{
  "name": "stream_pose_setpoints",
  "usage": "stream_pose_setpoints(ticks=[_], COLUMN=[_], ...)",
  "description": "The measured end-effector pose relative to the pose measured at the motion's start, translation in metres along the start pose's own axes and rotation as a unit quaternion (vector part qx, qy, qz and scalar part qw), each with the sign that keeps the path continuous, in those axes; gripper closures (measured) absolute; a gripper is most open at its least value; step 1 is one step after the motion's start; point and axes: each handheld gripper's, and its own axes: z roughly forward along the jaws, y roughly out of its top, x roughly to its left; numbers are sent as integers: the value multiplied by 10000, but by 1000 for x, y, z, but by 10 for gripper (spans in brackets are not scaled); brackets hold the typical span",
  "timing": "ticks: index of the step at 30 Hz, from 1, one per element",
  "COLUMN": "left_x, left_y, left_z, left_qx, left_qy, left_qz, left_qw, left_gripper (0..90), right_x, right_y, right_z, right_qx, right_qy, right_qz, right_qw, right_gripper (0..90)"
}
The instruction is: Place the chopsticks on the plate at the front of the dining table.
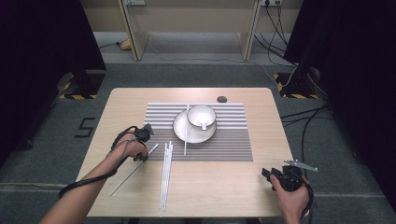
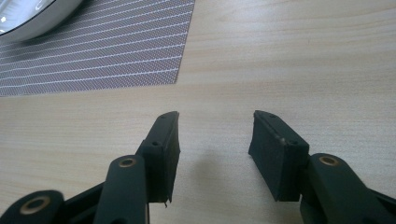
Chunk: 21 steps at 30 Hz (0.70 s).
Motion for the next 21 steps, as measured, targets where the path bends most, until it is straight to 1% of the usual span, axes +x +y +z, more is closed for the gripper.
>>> stream_pose_setpoints(ticks=[3,6,8,12,13,17,19,21], left_x=[0,0,0,1,1,-4,-8,-10], left_y=[0,0,0,1,1,-2,-3,-4], left_z=[1,2,2,2,2,2,2,3], left_qx=[32,37,41,63,61,-5,-26,-61], left_qy=[20,27,28,41,65,216,353,396], left_qz=[46,49,71,86,92,199,360,399], left_qw=[10000,10000,10000,9999,9999,9996,9987,9984], left_gripper=[760,762,764,777,802,813,821,831], right_x=[0,0,0,-1,-1,0,0,0], right_y=[0,0,0,0,0,0,0,0], right_z=[0,0,-1,-1,-1,0,0,1], right_qx=[6,3,12,-9,-9,2,17,8], right_qy=[5,5,8,0,1,6,14,14], right_qz=[17,15,57,4,9,16,-6,-18], right_qw=[10000,10000,10000,10000,10000,10000,10000,10000], right_gripper=[521,521,520,521,520,520,520,520])
